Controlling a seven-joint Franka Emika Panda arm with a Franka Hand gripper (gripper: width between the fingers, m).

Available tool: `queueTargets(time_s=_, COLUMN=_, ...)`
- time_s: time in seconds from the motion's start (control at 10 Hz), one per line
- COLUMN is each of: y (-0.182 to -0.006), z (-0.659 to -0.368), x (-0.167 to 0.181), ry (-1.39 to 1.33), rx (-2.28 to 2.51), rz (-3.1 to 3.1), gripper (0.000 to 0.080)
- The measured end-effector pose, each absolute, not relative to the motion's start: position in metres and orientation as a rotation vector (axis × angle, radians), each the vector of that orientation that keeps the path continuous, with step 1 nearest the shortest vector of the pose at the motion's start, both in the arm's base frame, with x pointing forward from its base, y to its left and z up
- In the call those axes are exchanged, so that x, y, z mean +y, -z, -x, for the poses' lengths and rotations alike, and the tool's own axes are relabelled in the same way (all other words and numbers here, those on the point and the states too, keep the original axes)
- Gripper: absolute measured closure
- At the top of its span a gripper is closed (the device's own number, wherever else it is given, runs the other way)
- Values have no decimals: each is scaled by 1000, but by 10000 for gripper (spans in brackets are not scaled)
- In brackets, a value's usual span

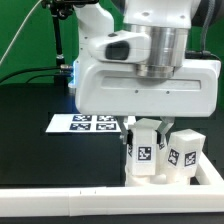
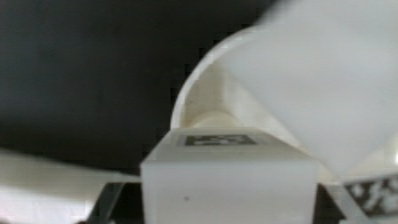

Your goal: Assemble stool

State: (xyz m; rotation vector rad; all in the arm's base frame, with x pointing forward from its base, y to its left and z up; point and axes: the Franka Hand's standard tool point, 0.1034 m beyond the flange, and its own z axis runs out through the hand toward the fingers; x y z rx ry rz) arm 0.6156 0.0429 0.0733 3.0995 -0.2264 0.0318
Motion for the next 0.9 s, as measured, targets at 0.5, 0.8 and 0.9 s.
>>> queueTargets(time_s=0.5, y=-72, z=-617, x=45, ry=44, rx=-857, rz=-3019, gripper=462)
queueTargets(time_s=0.8, y=-74, z=-621, x=42, ry=20, rx=-1306, rz=-2854, gripper=462)
queueTargets(time_s=0.9, y=-74, z=-623, x=42, ry=8, rx=-1527, rz=-2753, gripper=462)
